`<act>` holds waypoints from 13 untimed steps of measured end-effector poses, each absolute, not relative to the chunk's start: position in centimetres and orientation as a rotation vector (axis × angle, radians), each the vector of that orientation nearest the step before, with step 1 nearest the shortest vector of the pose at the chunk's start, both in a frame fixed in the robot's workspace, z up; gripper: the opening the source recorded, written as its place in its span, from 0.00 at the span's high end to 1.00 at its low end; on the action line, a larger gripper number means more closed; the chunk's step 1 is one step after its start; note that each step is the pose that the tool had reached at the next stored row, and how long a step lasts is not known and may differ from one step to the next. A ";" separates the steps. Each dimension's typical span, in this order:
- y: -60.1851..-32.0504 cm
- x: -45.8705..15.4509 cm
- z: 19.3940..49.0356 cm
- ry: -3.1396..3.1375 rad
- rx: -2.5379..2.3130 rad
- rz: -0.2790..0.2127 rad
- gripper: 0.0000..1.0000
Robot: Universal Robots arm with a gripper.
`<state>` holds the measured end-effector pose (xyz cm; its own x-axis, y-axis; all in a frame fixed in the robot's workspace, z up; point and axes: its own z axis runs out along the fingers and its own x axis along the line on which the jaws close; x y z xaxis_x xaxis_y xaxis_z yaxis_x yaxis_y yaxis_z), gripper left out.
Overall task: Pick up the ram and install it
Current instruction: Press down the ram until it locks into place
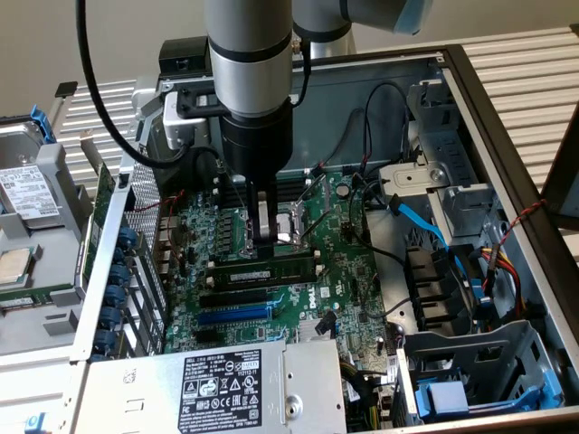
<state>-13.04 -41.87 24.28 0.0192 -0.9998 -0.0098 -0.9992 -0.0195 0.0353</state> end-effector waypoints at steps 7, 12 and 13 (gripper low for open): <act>-41.7 -13.1 24.2 -2.184 2.226 -0.042 0.89; -41.5 -13.2 24.1 -2.182 2.224 -0.037 0.89; -41.5 -13.2 24.1 -2.181 2.223 -0.036 0.89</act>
<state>-13.15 -41.48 24.07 0.0192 -0.9998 0.0027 -0.9992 -0.0191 0.0356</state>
